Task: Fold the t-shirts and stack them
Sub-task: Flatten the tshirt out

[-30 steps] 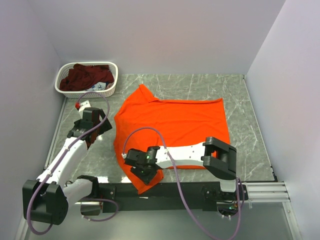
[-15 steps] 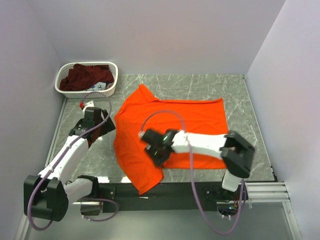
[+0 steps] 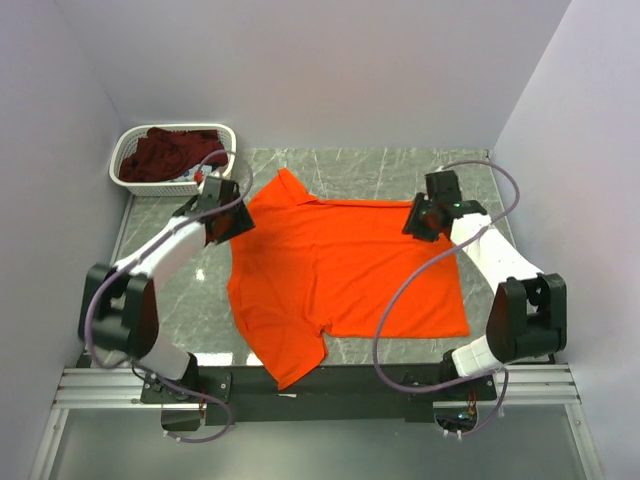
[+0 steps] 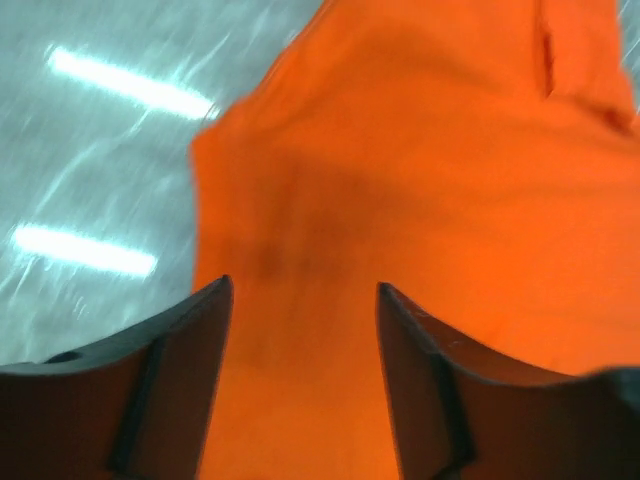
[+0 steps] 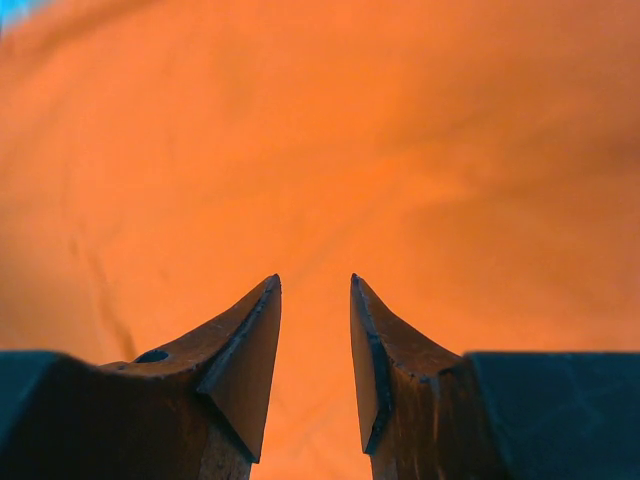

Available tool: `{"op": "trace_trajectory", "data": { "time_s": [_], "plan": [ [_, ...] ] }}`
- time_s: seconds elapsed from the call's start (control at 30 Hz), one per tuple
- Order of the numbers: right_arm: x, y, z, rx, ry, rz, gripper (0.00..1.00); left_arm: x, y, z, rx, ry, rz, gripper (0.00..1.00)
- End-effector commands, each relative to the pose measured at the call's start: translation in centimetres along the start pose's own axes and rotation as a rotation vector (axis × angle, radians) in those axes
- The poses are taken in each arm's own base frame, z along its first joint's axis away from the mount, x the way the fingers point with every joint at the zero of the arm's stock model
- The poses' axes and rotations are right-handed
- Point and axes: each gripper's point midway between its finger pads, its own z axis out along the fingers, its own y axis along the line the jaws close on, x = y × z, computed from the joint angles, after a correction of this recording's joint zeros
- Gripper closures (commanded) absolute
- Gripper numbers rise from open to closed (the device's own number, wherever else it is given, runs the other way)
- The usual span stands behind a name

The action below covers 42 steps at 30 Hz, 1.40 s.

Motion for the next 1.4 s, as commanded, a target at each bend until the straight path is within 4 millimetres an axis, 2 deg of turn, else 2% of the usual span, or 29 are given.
{"op": "trace_trajectory", "data": {
  "time_s": [0.0,0.07,0.1,0.13,0.17,0.27,0.3,0.33,0.53,0.7,0.83,1.03,1.2,1.37],
  "plan": [
    [-4.3,-0.6,1.5,-0.049,-0.077,0.106,0.59,-2.5,-2.3,2.1,0.017,-0.026,-0.020,0.37],
    [-5.9,-2.2,3.1,-0.055,-0.075,0.175,0.60,-2.9,-2.9,3.8,-0.006,-0.009,-0.010,0.42],
    [-6.3,-2.3,3.6,-0.063,-0.074,0.183,0.60,-3.2,-2.8,4.3,-0.024,-0.009,-0.005,0.46],
    [-7.3,-3.1,4.5,-0.061,-0.083,0.203,0.61,-4.3,-3.6,4.5,-0.018,-0.027,-0.006,0.47],
    [-7.9,-3.8,4.9,-0.058,-0.088,0.223,0.61,-4.1,-3.5,5.5,-0.036,-0.011,0.001,0.48],
    [-9.5,-4.6,6.3,-0.058,-0.098,0.254,0.61,-5.7,-4.5,6.5,-0.041,-0.034,-0.006,0.46],
    [-9.8,-5.1,6.6,-0.052,-0.101,0.266,0.61,-6.1,-4.7,6.8,-0.045,-0.041,-0.010,0.42],
    [-10.5,-5.3,7.1,-0.046,-0.108,0.272,0.61,-7.4,-5.5,6.7,-0.037,-0.067,-0.018,0.41],
    [-12.4,-6.4,8.6,-0.021,-0.119,0.261,0.60,-9.3,-6.2,10.5,-0.092,-0.074,0.044,0.42],
    [-13.3,-7.4,9.2,0.009,-0.126,0.231,0.61,-10.6,-5.4,11.9,-0.119,-0.096,0.093,0.45],
    [-13.3,-8.0,9.6,0.035,-0.124,0.215,0.61,-10.4,-4.9,12.8,-0.089,-0.066,0.153,0.47],
    [-13.1,-8.6,10.0,0.055,-0.115,0.204,0.61,-9.3,-5.4,13.8,-0.022,-0.030,0.245,0.43],
    [-13.1,-9.0,10.3,0.060,-0.110,0.204,0.61,-9.1,-5.6,14.7,-0.016,-0.018,0.265,0.43],
    [-12.8,-9.5,10.7,0.071,-0.100,0.205,0.61,-7.5,-4.9,16.3,-0.033,0.036,0.275,0.44]
  ]
}}
